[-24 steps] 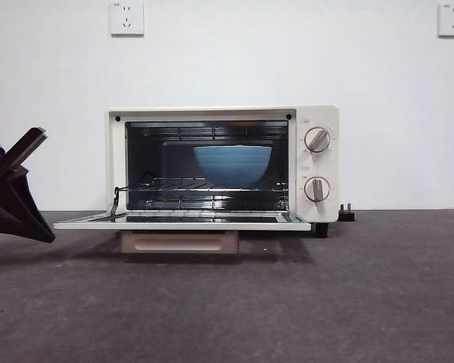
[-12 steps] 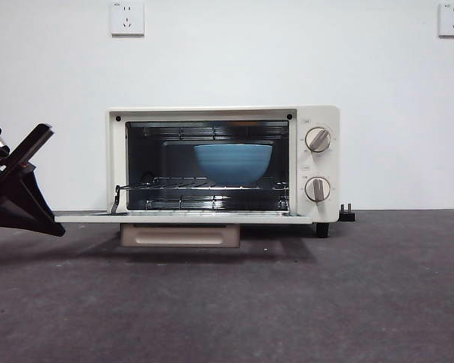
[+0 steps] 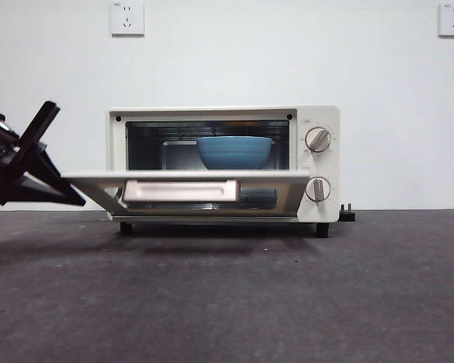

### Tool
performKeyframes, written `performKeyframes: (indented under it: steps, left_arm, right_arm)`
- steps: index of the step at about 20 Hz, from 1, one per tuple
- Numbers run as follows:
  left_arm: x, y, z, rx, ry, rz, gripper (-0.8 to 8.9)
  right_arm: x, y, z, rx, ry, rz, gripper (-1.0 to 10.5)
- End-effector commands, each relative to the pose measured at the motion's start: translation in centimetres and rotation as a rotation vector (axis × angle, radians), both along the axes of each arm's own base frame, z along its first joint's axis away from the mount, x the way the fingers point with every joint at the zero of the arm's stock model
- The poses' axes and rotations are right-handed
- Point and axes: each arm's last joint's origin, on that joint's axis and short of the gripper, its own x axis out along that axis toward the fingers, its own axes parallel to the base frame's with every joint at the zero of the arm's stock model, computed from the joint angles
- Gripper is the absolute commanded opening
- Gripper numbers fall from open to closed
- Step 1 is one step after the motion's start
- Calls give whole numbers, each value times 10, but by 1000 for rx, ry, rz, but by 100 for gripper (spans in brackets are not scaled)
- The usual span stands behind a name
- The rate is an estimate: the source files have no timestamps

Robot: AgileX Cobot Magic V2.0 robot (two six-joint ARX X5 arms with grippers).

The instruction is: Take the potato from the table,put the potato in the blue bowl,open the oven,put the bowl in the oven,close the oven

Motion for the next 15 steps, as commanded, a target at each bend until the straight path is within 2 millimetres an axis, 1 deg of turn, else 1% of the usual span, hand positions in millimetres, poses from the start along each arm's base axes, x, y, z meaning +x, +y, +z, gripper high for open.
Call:
performKeyframes:
  steps: [1, 4, 6, 10, 12, 15]
  left_arm:
    - [11, -6, 14, -31, -43, -20, -8]
    - [24, -11, 35, -40, -94, -19, -8]
    - [33, -14, 52, -38, -150, -26, -8]
    - [48, -17, 85, 41, -255, 51, -8]
    - [52, -19, 95, 58, -289, 68, -8]
    - [54, -19, 100, 65, -309, 78, -8]
  right_arm:
    - [1, 0, -2, 12, 5, -3, 55]
    - [1, 1, -1, 21, -8, 12, 55]
    - [3, 1, -1, 23, -5, 16, 56]
    - [10, 0, -3, 25, 14, 16, 56]
    - [14, 0, -4, 25, 18, 16, 56]
    - [19, 0, -5, 42, 23, 37, 56]
